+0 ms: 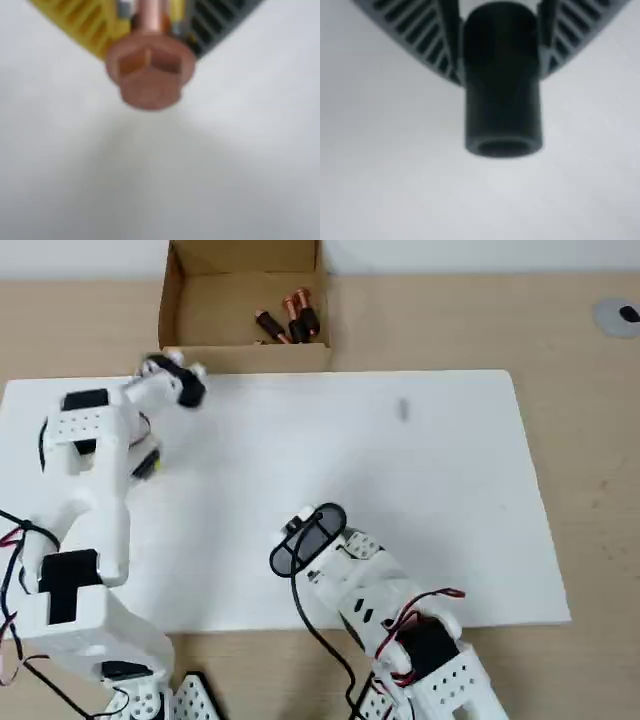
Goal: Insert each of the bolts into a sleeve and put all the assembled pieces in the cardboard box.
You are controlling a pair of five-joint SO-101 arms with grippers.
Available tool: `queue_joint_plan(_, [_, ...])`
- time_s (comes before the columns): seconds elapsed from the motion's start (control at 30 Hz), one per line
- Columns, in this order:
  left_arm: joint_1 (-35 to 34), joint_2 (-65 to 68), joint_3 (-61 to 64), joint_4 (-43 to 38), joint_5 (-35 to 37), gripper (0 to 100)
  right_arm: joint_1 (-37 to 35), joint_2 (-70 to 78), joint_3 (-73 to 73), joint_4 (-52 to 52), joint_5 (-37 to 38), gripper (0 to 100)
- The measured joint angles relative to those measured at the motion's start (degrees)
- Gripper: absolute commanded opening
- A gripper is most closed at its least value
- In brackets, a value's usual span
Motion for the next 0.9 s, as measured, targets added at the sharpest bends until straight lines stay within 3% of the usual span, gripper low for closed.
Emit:
queue_joint_plan(0.3, [12.4, -16.0, -3.25, -2.29, 28.13, 1, 0.0, 0.0, 0.0, -1.58, 0.0, 1.1])
queue_joint_plan(0.5, [18.29, -29.27, 3.69, -10.73, 49.32, 1, 0.0, 0.0, 0.0, -11.78, 0.0, 1.2])
queue_joint_plan(0.73, [20.66, -45.19, 18.2, -8.26, 52.92, 1, 0.0, 0.0, 0.0, -26.55, -1.41, 1.1])
queue_joint_plan(0.9, [21.36, -61.8, 22.59, -5.8, 53.36, 1, 0.0, 0.0, 0.0, -31.65, -14.86, 1.1])
